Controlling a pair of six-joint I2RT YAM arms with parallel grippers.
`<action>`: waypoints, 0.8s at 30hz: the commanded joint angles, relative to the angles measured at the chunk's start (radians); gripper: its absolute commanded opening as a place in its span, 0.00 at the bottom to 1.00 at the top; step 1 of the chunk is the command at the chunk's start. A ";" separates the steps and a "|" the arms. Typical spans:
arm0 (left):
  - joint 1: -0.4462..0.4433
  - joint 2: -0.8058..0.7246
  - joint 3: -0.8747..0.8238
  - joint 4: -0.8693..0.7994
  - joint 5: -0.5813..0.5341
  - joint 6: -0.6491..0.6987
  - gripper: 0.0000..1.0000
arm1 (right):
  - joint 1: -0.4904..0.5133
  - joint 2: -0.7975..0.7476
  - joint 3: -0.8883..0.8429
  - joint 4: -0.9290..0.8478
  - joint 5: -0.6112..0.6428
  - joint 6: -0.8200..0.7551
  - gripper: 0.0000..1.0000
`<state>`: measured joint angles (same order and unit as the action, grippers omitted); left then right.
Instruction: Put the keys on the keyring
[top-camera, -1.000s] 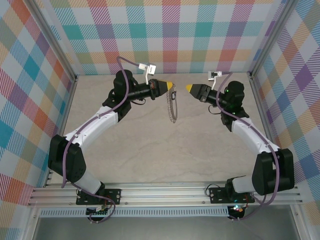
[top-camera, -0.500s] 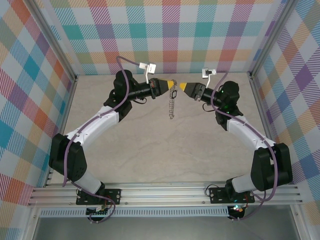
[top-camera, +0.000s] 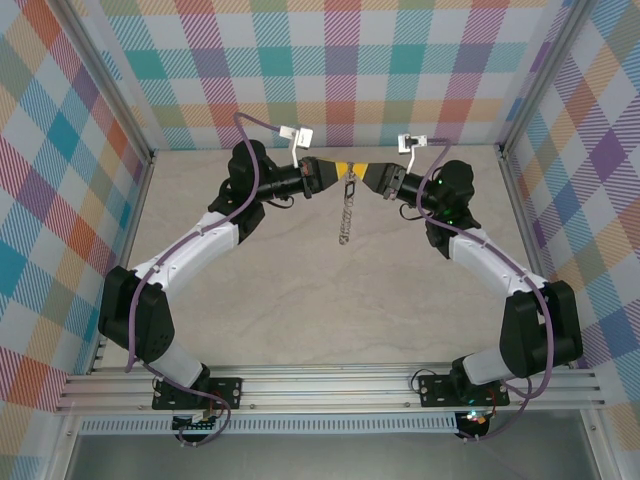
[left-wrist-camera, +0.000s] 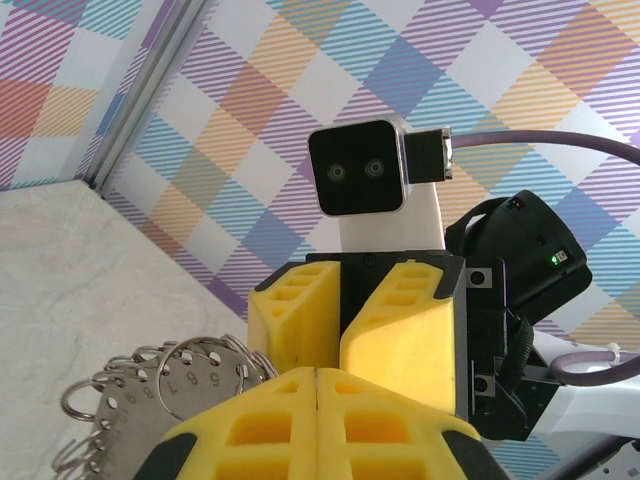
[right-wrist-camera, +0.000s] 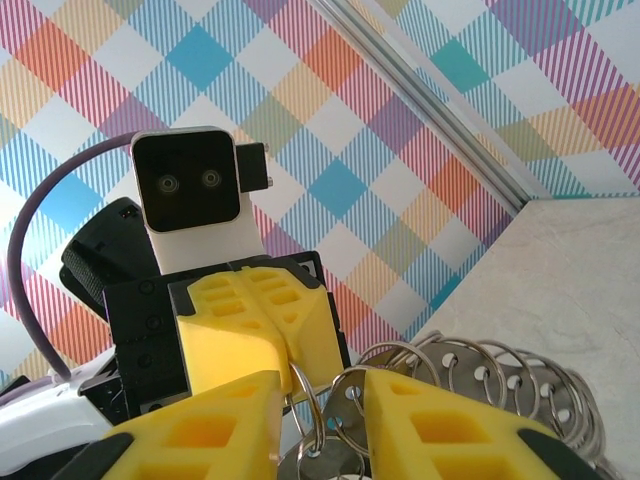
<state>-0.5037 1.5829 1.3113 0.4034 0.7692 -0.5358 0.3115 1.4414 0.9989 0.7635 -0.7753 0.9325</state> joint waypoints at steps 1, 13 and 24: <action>-0.016 -0.003 -0.007 0.069 0.019 -0.008 0.00 | 0.009 0.002 0.023 0.046 -0.022 0.002 0.26; -0.018 0.002 -0.004 0.066 0.015 -0.007 0.00 | 0.021 0.004 0.030 0.021 -0.036 -0.018 0.02; -0.002 -0.037 0.041 -0.134 -0.036 0.123 0.36 | -0.007 -0.022 0.112 -0.302 -0.096 -0.239 0.00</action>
<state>-0.5037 1.5845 1.3144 0.3412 0.7513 -0.4877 0.3180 1.4429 1.0462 0.5953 -0.8158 0.8227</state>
